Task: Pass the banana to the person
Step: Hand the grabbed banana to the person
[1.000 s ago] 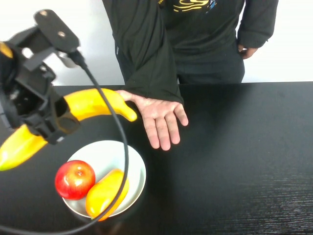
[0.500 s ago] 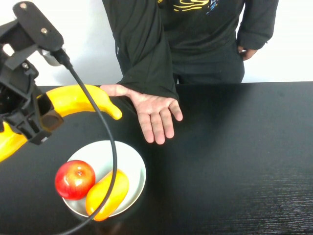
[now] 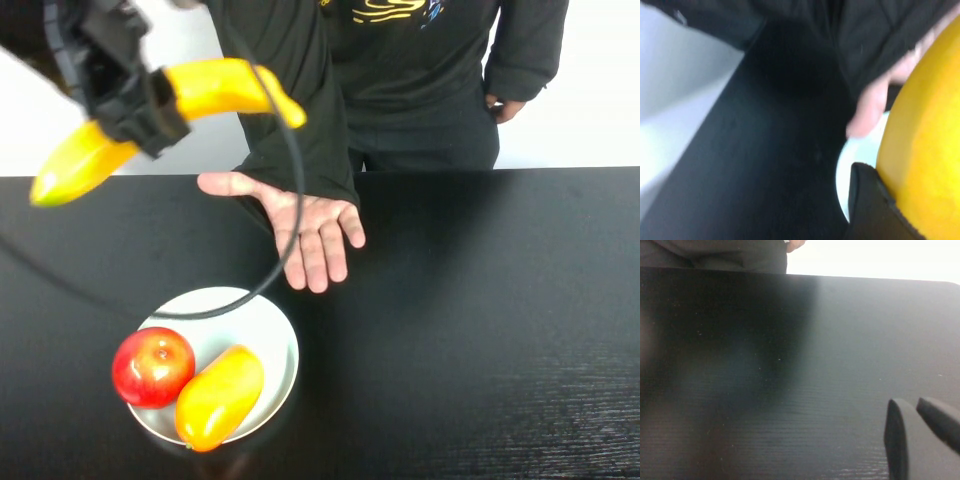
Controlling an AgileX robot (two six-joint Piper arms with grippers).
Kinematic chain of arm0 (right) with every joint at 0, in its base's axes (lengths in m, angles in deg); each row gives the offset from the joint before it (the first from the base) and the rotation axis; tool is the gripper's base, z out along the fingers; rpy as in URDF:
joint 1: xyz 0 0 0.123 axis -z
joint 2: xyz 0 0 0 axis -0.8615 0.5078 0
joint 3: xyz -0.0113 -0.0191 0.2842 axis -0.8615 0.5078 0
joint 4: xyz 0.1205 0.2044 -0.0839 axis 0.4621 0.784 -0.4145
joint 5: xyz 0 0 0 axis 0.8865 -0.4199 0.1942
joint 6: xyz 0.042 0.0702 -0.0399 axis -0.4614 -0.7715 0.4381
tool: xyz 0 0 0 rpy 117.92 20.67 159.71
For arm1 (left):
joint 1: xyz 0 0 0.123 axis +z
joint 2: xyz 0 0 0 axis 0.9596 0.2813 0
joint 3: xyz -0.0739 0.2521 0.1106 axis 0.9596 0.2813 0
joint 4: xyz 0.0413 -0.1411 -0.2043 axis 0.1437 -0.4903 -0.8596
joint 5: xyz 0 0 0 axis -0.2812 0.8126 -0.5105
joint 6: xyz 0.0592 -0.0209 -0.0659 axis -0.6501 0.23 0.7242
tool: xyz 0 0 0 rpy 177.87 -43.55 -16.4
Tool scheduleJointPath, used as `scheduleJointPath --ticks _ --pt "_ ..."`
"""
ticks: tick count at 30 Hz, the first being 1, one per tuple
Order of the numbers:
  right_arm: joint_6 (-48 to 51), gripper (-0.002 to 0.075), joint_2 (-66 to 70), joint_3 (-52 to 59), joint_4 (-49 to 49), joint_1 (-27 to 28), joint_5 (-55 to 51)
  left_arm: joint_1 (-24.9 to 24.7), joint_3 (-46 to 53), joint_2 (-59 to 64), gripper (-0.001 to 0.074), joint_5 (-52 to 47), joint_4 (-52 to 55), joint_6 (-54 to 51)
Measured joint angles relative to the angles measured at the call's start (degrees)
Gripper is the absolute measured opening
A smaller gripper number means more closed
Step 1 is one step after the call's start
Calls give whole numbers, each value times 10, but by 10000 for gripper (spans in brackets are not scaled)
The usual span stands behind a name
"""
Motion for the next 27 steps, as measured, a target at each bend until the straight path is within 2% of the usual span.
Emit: scheduleJointPath --ticks 7,12,21,27 --pt "0 -7 0 0 0 0 0 -60 -105 124 276 0 16 -5" --pt "0 -7 0 0 0 0 0 -89 -136 193 276 1 39 -3" --pt "0 -7 0 0 0 0 0 -99 -148 255 276 5 63 7" --pt "0 -7 0 0 0 0 0 -99 -148 258 276 6 40 -12"
